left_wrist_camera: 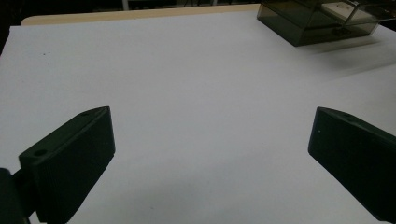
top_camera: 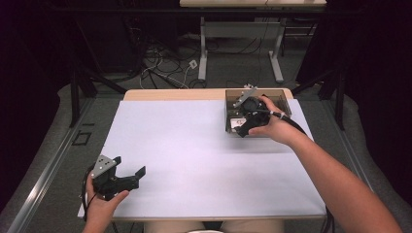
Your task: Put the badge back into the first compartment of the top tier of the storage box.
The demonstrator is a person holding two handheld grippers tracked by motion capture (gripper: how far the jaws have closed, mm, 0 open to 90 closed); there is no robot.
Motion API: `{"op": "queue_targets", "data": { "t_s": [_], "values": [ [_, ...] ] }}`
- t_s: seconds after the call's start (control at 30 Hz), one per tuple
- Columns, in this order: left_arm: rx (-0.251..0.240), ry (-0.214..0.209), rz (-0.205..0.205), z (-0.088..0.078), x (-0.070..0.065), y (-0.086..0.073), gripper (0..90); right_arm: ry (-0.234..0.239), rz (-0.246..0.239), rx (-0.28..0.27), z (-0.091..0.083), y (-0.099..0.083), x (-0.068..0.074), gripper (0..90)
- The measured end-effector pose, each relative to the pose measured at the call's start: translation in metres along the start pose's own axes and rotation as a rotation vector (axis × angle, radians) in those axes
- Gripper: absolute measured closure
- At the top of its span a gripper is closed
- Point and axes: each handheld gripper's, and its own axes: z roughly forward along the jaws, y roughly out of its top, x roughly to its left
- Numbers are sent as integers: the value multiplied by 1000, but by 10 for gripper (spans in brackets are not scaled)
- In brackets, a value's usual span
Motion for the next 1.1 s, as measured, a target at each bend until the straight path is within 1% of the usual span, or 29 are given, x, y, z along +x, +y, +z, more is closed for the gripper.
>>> {"op": "queue_targets", "data": {
  "t_s": [0.03, 0.07, 0.1, 0.13, 0.17, 0.2, 0.23, 0.3, 0.37, 0.43, 0.47, 0.5, 0.53, 0.57, 0.67, 0.77, 0.8, 0.83, 0.93, 1.1],
  "values": [
    [0, -2, 0, 0, 0, 0, 6, 1, 19, -11, 0, -1, 1, 0],
    [0, -2, 0, 0, 0, 0, 6, -1, 26, -25, 0, -2, 1, 0],
    [1, -3, 0, 0, 0, 0, 6, 5, 36, -14, -2, -2, 3, 0],
    [3, -4, -1, 0, 0, 0, 6, 4, 35, -14, -2, -3, 4, 0],
    [3, -5, 2, 0, 0, 0, 6, -4, 47, -29, -1, -4, 6, 0],
    [4, -6, 4, 1, 0, 0, 6, 5, 52, -16, -3, -5, 7, 0],
    [4, -6, 5, 1, -1, 0, 6, -2, 60, -20, -3, -6, 8, 0],
    [4, -6, 4, 1, -1, 1, 6, 1, 77, -32, -5, -7, 11, 0],
    [4, -6, 4, 1, -1, 0, 6, -2, 90, -31, -8, -9, 14, 0],
    [3, -8, -1, 2, -1, 0, 6, -21, 95, -34, -10, -10, 16, 0],
    [3, -5, 5, 1, -1, 0, 6, -29, 92, -55, -11, -11, 17, 0],
    [3, -5, 4, 1, -1, 1, 6, -21, 96, -48, -14, -11, 19, 0],
    [2, -5, 5, 1, -1, 1, 6, -23, 102, -74, -15, -13, 20, 0],
    [2, -4, 5, 1, -1, 0, 6, -17, 106, -67, -17, -14, 22, 0],
    [2, -4, 5, 1, -1, 0, 6, -20, 112, -70, -21, -18, 27, 0],
    [3, -4, 5, 1, -1, 0, 6, -21, 104, -76, -24, -21, 32, 0],
    [4, -4, 5, 1, -2, 1, 6, -23, 110, -104, -25, -23, 34, 0],
    [3, -4, 5, 1, -2, 1, 6, -14, 118, -102, -28, -25, 35, 0],
    [3, -3, 5, 1, -2, 0, 6, -21, 125, -112, -30, -29, 37, 0],
    [3, -2, 6, 1, -2, 0, 5, -30, 159, -143, -32, -42, 39, 0]
  ]
}}
